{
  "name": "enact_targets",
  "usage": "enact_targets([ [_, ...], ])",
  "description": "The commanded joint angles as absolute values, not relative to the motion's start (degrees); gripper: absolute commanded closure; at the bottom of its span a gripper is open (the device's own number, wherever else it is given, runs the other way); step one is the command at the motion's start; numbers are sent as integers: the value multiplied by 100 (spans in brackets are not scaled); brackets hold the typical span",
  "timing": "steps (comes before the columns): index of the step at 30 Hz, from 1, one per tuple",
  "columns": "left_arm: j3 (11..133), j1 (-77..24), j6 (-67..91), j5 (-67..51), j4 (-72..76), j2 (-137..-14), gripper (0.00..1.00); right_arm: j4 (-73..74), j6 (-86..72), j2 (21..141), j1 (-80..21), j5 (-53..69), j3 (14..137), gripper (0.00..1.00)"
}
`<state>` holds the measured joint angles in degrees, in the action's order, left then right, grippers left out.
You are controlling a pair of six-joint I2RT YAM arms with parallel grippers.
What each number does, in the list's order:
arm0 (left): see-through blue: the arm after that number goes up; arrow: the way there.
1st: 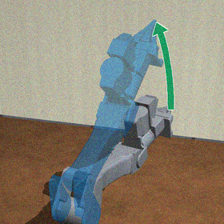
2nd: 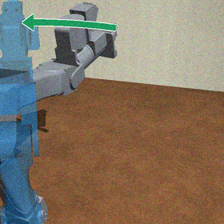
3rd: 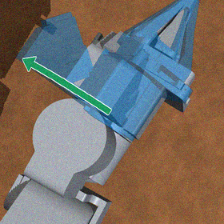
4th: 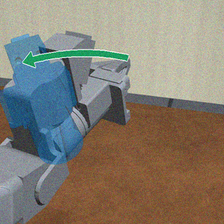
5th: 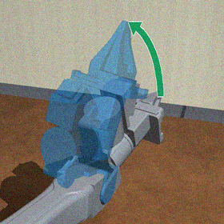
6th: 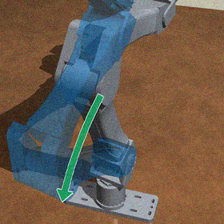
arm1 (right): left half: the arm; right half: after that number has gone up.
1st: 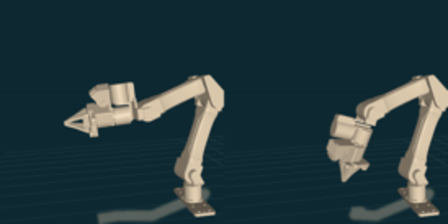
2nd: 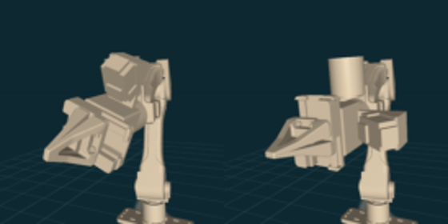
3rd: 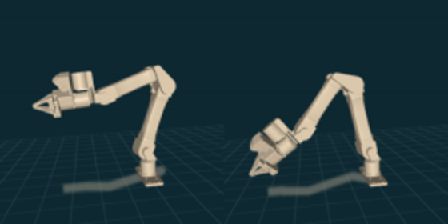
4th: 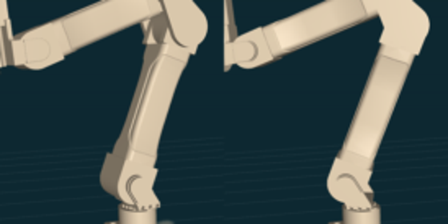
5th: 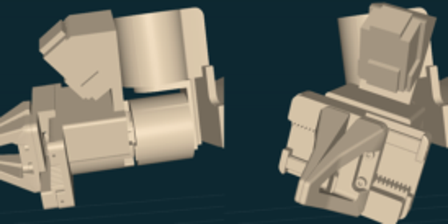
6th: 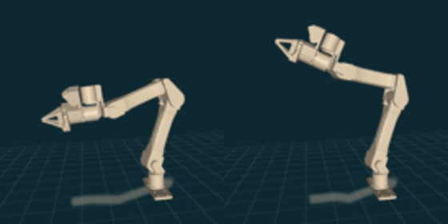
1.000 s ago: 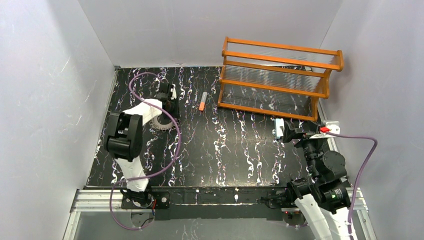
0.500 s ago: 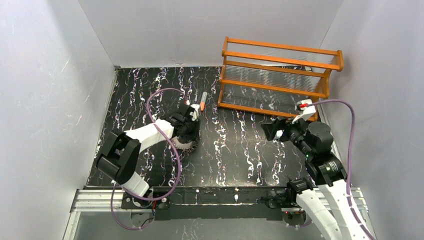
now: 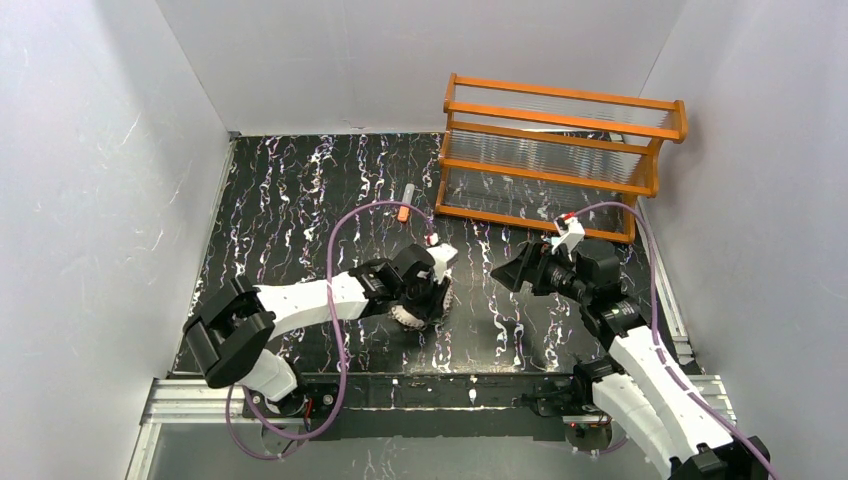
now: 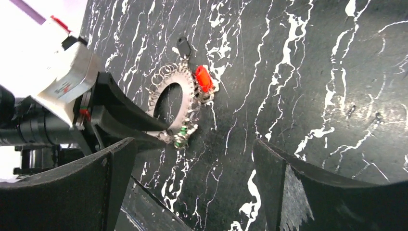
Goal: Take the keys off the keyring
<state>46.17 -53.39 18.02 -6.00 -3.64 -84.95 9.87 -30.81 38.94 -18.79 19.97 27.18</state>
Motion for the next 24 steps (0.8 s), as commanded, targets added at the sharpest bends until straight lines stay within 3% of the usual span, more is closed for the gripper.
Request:
enact_targets([
  [1, 4592, -5559, 1620, -583, -66, -8223, 77, 127, -3511, 4064, -1913, 2330, 2601, 1],
  [3, 4558, -5572, 1617, -498, -124, -8171, 67, 143, -3536, 4233, -1923, 2313, 2596, 1],
  [6, 4562, -5572, 1702, -299, -378, -7923, 44, 124, -3498, 4447, -1973, 2376, 2618, 1],
  [8, 4633, -5572, 1790, -99, -616, -7659, 36, 134, -3470, 4530, -1995, 2357, 2646, 1],
  [16, 4926, -5563, 2500, 2088, -1988, -7135, 15, 183, -3349, 5105, -2224, 2328, 2814, 1],
  [18, 4867, -5555, 2729, 2373, -2140, -7143, 6, 157, -3352, 5237, -2345, 2244, 2838, 1],
  [24, 4811, -5523, 2970, 2435, -2056, -7495, 4, -177, -3542, 5689, -2567, 2088, 2751, 3],
])
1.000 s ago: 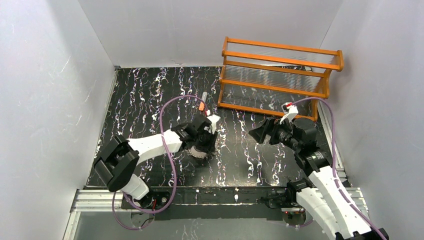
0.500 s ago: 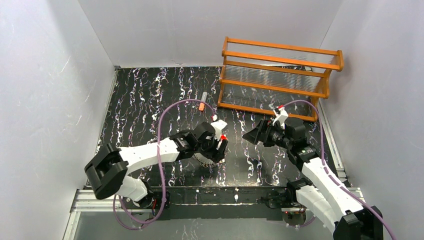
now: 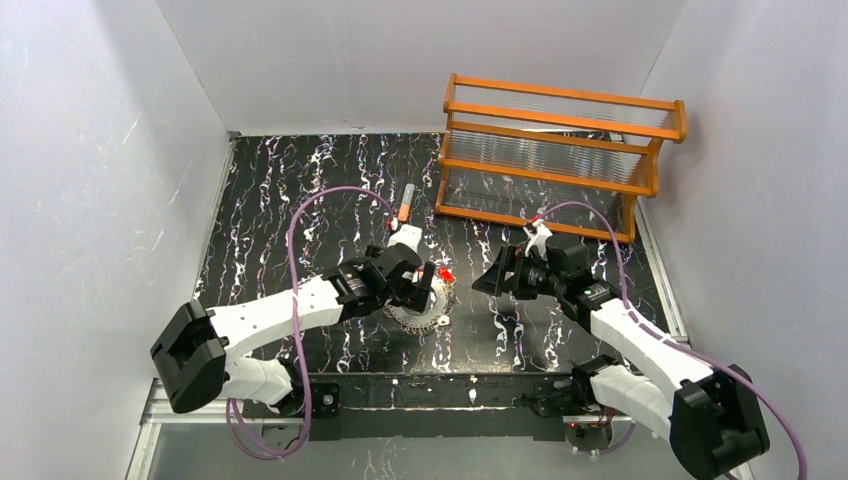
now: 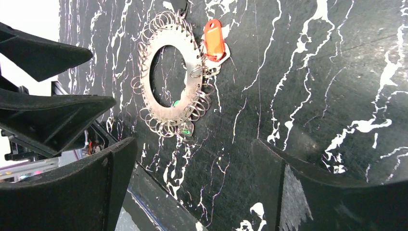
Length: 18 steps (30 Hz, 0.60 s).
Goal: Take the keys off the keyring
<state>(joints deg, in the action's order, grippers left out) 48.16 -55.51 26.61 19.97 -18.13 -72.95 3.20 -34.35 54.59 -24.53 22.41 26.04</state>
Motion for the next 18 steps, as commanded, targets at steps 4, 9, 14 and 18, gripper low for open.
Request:
enact_targets([
  [4, 4755, -5348, 3009, 2394, -1732, -7736, 6, -538, -3770, 6121, -2686, 2064, 2660, 7],
  [9, 4490, -4845, 3107, 2103, -1439, -8023, 14, -996, -3994, 6954, -3069, 1927, 2797, 12],
  [14, 4212, -4661, 3184, 1825, -1165, -8081, 27, -1506, -4082, 7854, -3569, 1787, 2984, 17],
  [18, 4058, -4641, 3227, 1564, -1044, -8246, 40, -1675, -4175, 8413, -3756, 1769, 3148, 20],
])
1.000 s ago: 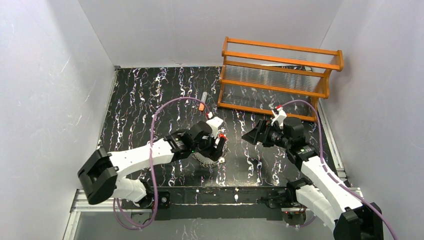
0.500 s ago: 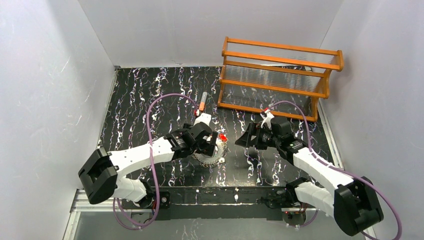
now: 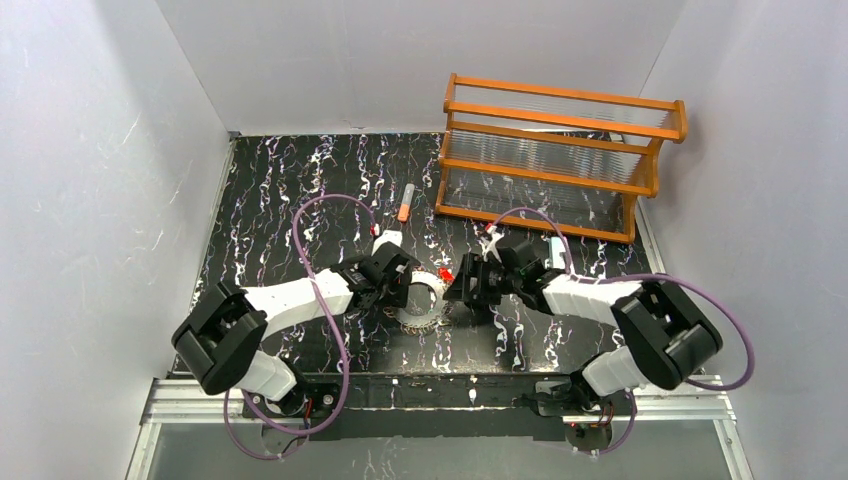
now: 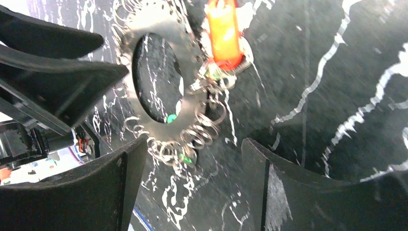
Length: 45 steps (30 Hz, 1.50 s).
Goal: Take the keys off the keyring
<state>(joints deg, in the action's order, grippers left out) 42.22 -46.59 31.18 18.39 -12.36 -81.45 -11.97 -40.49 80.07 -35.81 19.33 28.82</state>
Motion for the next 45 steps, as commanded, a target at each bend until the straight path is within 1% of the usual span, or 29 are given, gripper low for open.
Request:
enact_targets([
  [1, 4006, -4643, 3248, 1504, -1005, -8252, 42, -1698, -4193, 8495, -3798, 1748, 3180, 20],
  [4, 3872, -4648, 3284, 1322, -833, -8244, 45, -1752, -4218, 8742, -3911, 1783, 3284, 22],
  [8, 3818, -4641, 3313, 1143, -702, -8190, 48, -2021, -4305, 8962, -4003, 1942, 3318, 26],
  [14, 3700, -4604, 3472, 882, -433, -8104, 49, -2595, -4375, 9040, -4007, 2318, 3290, 37],
  [21, 3685, -4453, 3584, 637, -265, -7964, 50, -2828, -4395, 8805, -4003, 2438, 3281, 62],
  [24, 3766, -4443, 3505, 767, -423, -7816, 49, -2655, -4333, 8569, -3997, 2324, 3314, 79],
  [27, 3872, -4445, 3366, 919, -631, -7574, 43, -2373, -4232, 8328, -3999, 2168, 3385, 97],
  [30, 3975, -4447, 3075, 854, -745, -7235, 36, -2185, -4176, 8143, -3996, 2086, 3441, 99],
  [33, 3999, -4455, 2778, 461, -621, -6894, 27, -2071, -4194, 8042, -3997, 2095, 3515, 99],
  [35, 3964, -4500, 2623, 132, -418, -6664, 23, -2009, -4225, 7981, -3994, 2094, 3552, 99],
  [40, 3867, -4537, 2326, -874, 184, -6302, 20, -1776, -4294, 7699, -3993, 1912, 3683, 99],
  [45, 3956, -4621, 2123, -1356, 419, -6566, 20, -1659, -4448, 7436, -3999, 1784, 3731, 99],
])
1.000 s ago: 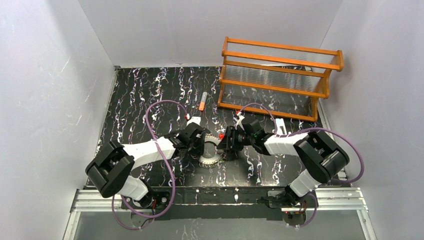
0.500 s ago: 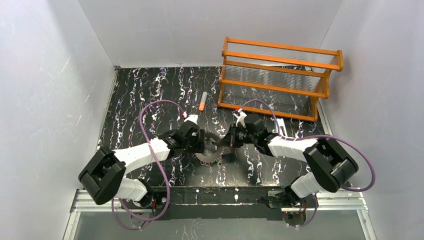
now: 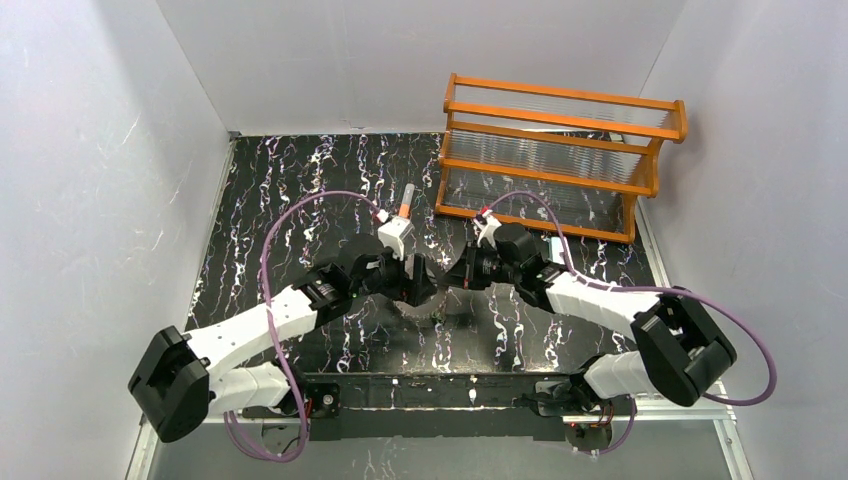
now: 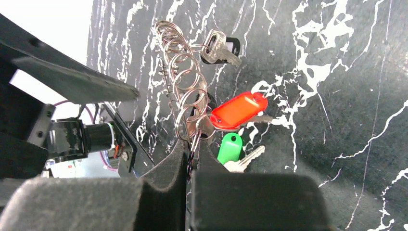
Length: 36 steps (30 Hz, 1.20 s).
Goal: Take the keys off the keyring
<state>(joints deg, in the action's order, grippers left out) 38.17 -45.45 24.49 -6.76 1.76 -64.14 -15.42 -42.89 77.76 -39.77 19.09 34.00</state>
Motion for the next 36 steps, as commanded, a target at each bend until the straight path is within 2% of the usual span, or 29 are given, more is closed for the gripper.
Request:
enact_targets([
  [1, 4032, -4650, 2102, -1373, 359, -6724, 21, -1653, -4527, 7383, -3991, 1749, 3717, 99],
  [4, 4232, -4764, 1959, -1373, 208, -7012, 25, -1723, -4777, 7222, -3993, 1659, 3601, 99],
  [11, 4569, -5369, 1332, -332, -193, -7372, 28, -1787, -5031, 7093, -3998, 1623, 3480, 99],
  [16, 4770, -5510, 962, -79, -319, -7573, 30, -1920, -5119, 7102, -3998, 1691, 3407, 99],
  [26, 4851, -5650, 1095, 461, -225, -7954, 39, -2156, -5223, 7198, -4003, 1790, 3299, 99],
  [33, 4833, -5698, 1420, 598, -27, -8039, 50, -2241, -5274, 7194, -4007, 1802, 3251, 99],
  [36, 4851, -5696, 1451, 599, -26, -8032, 62, -2245, -5244, 7177, -4008, 1804, 3232, 99],
])
